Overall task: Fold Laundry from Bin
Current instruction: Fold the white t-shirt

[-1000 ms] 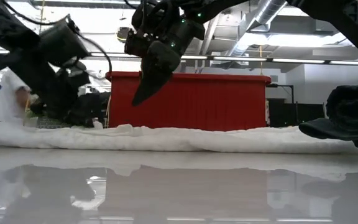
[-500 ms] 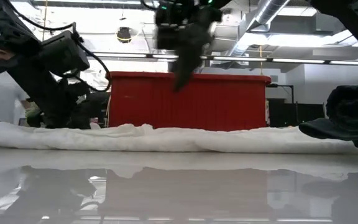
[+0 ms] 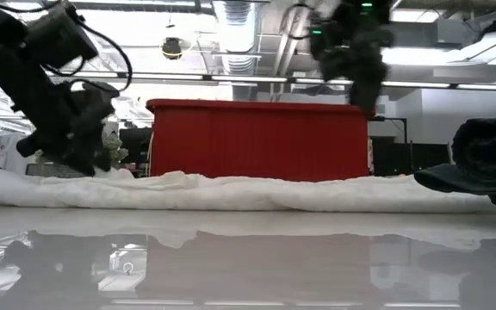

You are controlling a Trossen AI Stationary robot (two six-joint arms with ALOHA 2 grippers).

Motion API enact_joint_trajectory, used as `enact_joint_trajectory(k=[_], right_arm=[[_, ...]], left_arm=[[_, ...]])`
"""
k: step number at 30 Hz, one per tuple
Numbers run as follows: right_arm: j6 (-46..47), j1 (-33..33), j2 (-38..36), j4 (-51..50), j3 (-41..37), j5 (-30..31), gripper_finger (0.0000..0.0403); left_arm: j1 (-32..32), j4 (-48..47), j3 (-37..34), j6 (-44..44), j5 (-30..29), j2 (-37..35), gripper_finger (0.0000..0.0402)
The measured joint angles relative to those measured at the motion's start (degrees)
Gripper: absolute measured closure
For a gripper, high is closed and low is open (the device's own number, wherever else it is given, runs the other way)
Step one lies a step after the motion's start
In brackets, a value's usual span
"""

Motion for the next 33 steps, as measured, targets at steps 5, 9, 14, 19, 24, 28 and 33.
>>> enact_joint_trajectory(k=[5,9,14,19,24,28,33], right_arm=[[5.9,-2.9,-15.2,12.6,-19.1,1.5,0.0279],[11.4,-3.0,-21.3,19.7,-26.0,1.4,0.0240],[21.8,-1.0,-22.7,15.3,-27.7,9.6,0.0150],[41.8,-1.0,-22.6,12.5,-30.2,18.6,0.0117],[56.9,0.1,-22.4,13.9,-33.4,19.8,0.0117],[62.3,2.4,-22.3,15.6,-37.2,19.8,0.0117],[62.7,3.6,-22.2,16.6,-39.1,22.5,0.0117]], left_arm=[[0.0,2.6,0.0,-0.1,3.9,-9.0,0.0219],[0.0,11.0,0.0,0.3,7.5,-12.3,0.0219],[0.0,21.6,0.0,-3.0,11.5,-12.6,0.0219],[0.0,27.4,2.3,-2.2,11.4,-9.3,0.0219],[0.0,27.6,5.7,0.5,11.4,-4.2,0.0219],[0.0,27.7,7.6,1.2,13.2,0.1,0.0219],[0.0,30.2,7.8,1.4,15.5,3.9,0.0219]])
